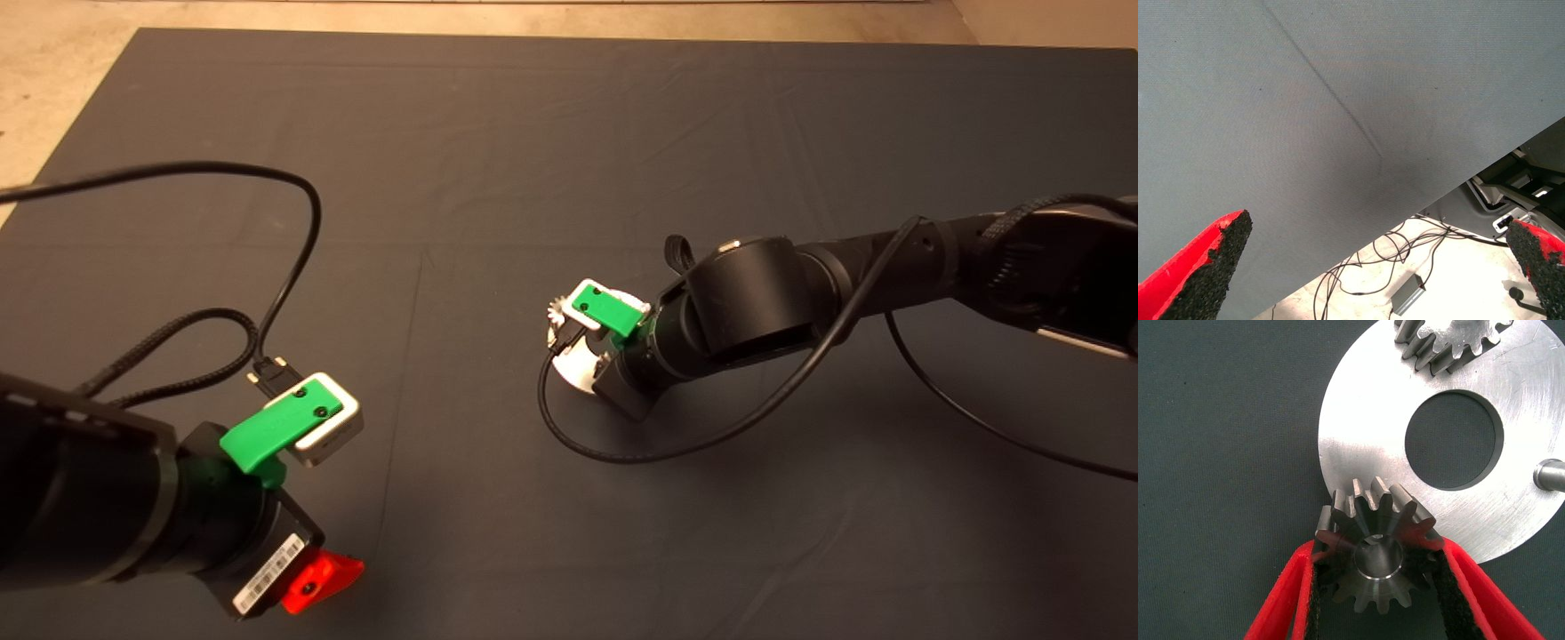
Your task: Install three planetary gears onto the carrier pins
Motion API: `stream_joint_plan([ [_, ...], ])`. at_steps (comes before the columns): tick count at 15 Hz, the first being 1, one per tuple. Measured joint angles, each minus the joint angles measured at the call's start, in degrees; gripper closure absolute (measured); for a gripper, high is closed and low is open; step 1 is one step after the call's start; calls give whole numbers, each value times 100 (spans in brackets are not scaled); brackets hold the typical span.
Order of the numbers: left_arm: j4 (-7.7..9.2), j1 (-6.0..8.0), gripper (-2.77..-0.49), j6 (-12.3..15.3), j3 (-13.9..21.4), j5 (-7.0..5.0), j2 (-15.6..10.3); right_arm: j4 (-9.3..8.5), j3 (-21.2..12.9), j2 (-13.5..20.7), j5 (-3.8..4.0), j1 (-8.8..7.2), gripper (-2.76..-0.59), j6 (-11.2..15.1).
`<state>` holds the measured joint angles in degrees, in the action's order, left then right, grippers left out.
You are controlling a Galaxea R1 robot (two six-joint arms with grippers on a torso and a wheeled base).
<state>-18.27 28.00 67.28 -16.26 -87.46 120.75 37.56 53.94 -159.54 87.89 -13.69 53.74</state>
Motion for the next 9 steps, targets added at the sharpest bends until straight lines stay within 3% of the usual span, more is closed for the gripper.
stream_joint_plan([
  [9, -1, 2, -277, -2, 0, 0, -32, 15, 2, 20, 4, 0, -102, -126],
])
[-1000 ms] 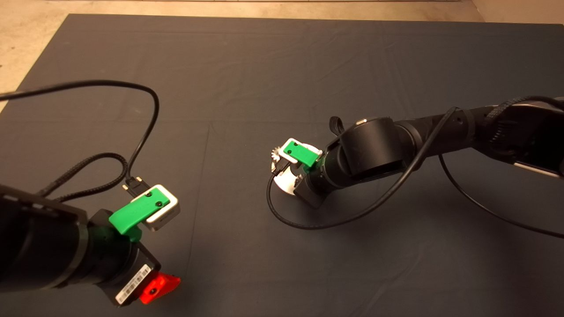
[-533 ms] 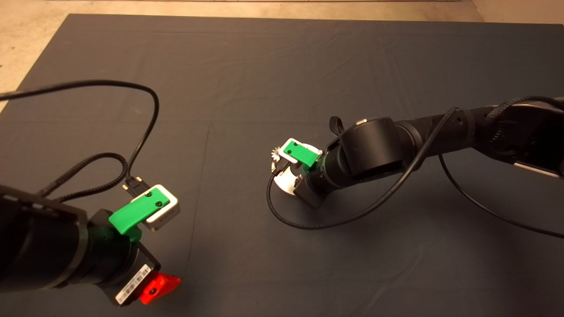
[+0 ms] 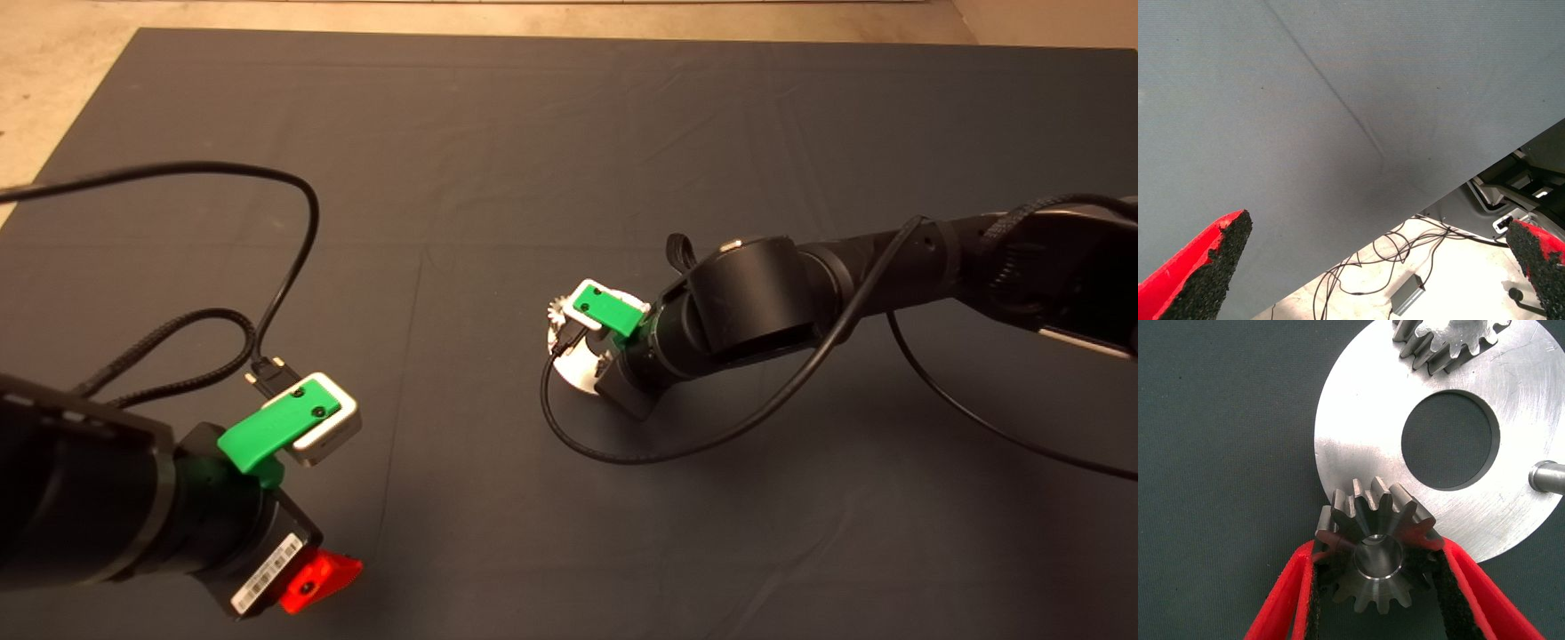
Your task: Install three planetary gears onto the carrier pins
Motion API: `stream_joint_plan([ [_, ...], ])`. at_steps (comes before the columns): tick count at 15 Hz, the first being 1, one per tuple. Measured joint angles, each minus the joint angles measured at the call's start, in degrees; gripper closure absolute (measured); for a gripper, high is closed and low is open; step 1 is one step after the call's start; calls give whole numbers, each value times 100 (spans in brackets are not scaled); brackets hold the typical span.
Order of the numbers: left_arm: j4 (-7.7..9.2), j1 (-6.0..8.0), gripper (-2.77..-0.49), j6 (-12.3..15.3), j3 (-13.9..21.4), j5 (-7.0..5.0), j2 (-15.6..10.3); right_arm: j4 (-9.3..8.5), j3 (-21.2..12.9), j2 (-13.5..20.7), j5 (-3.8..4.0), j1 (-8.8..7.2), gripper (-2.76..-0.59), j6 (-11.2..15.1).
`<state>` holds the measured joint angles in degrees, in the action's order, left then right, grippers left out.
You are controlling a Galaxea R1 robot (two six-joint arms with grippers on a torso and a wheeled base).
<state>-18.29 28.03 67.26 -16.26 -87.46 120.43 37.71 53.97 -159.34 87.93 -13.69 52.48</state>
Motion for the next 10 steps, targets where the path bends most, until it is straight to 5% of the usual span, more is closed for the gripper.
stream_joint_plan([
  [10, 1, 0, -277, -2, 0, 0, -10, 0, 0, 80, -4, 0, -102, -17],
])
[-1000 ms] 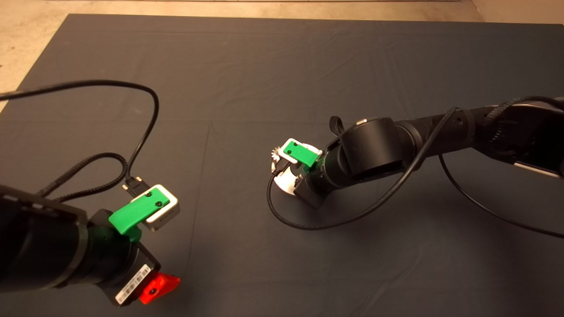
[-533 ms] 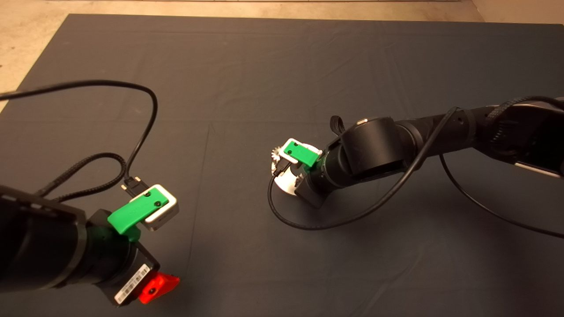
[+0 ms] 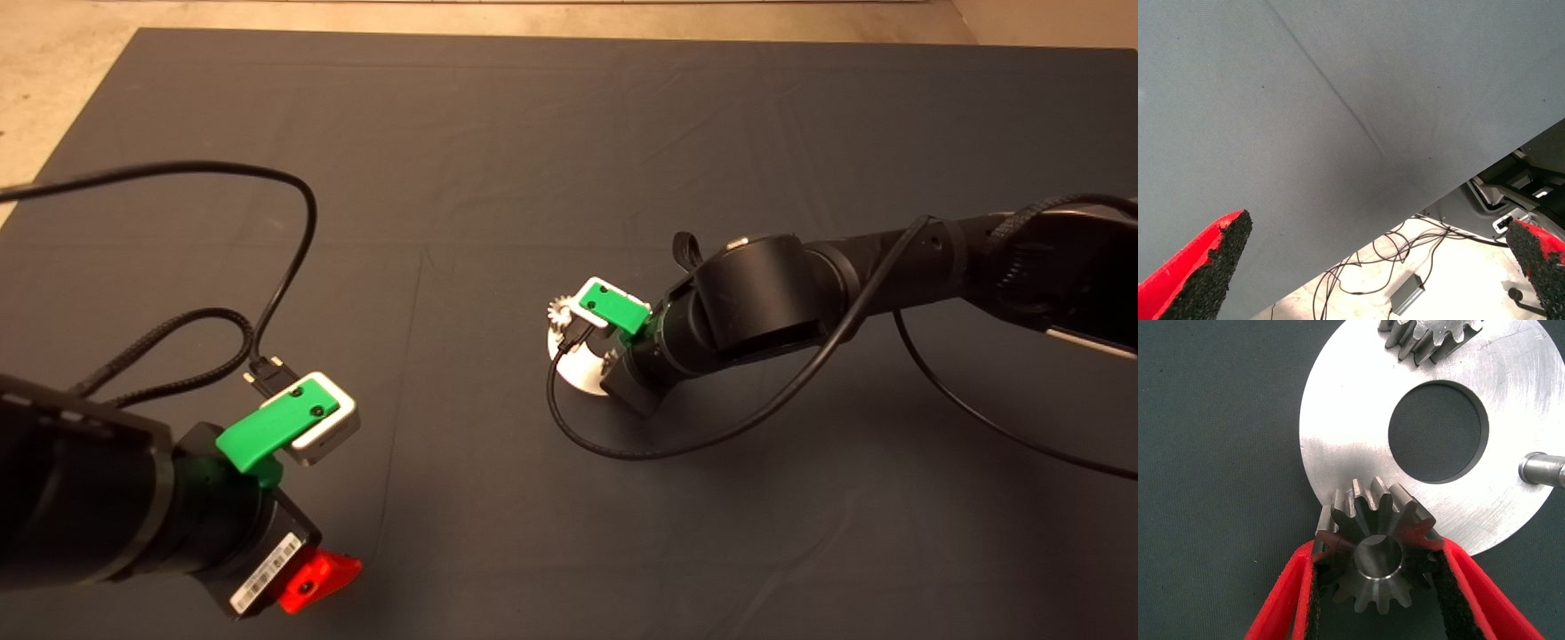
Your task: Install three planetary gears onto the carrier pins
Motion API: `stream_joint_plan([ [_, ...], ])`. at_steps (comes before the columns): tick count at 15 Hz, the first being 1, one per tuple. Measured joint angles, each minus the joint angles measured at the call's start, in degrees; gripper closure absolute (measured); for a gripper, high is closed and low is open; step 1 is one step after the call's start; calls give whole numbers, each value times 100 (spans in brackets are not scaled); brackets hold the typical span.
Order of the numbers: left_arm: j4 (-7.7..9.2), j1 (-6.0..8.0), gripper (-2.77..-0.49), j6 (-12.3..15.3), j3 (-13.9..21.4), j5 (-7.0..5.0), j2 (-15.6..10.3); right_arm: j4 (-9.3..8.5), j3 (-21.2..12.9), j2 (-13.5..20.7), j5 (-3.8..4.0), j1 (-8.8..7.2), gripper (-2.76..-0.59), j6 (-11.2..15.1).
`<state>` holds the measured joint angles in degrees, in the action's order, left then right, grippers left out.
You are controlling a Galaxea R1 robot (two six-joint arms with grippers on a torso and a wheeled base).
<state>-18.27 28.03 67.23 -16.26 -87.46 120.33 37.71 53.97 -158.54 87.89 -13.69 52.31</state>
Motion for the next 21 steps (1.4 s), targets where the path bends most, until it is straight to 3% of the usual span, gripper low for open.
stream_joint_plan([
  [21, -2, 0, -277, 0, 0, 0, -2, 2, -77, -52, 0, 18, -102, -2],
])
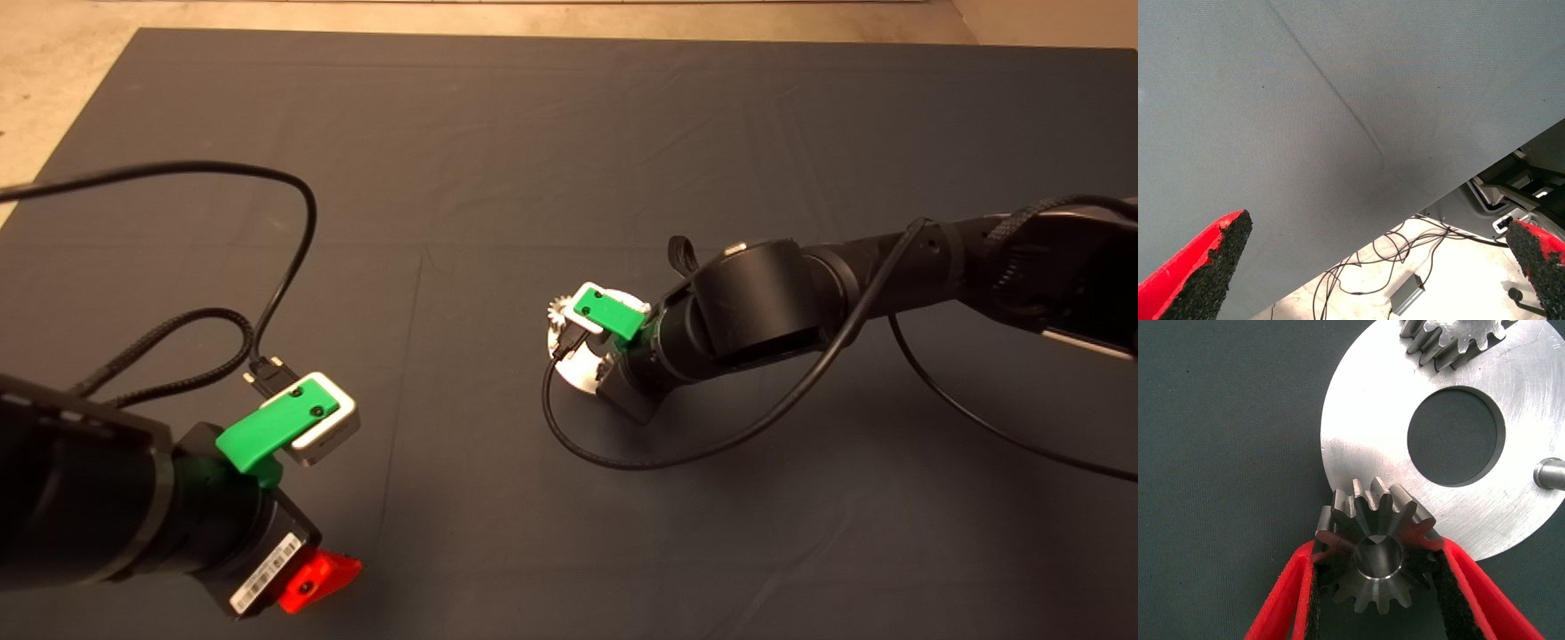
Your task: Install three planetary gears onto the carrier pins
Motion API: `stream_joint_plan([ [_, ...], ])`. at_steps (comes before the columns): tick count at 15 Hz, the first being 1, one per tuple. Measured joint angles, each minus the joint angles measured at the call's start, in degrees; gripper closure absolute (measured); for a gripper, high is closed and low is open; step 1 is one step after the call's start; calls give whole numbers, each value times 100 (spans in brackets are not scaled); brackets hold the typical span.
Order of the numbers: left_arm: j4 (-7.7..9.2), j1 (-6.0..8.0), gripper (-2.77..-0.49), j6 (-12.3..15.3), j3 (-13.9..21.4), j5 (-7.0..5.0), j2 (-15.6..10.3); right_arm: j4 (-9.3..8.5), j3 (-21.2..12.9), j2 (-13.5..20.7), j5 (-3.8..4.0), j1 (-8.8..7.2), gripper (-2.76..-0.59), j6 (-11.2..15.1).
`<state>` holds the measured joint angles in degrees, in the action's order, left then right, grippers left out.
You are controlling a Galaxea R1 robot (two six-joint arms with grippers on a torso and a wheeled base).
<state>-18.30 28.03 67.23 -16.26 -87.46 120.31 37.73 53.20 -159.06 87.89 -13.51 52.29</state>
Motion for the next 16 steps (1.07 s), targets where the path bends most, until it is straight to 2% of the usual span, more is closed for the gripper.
stream_joint_plan([
  [16, 2, 17, -277, 0, 0, 2, 0, 61, 0, 0, 0, 0, -102, -2],
])
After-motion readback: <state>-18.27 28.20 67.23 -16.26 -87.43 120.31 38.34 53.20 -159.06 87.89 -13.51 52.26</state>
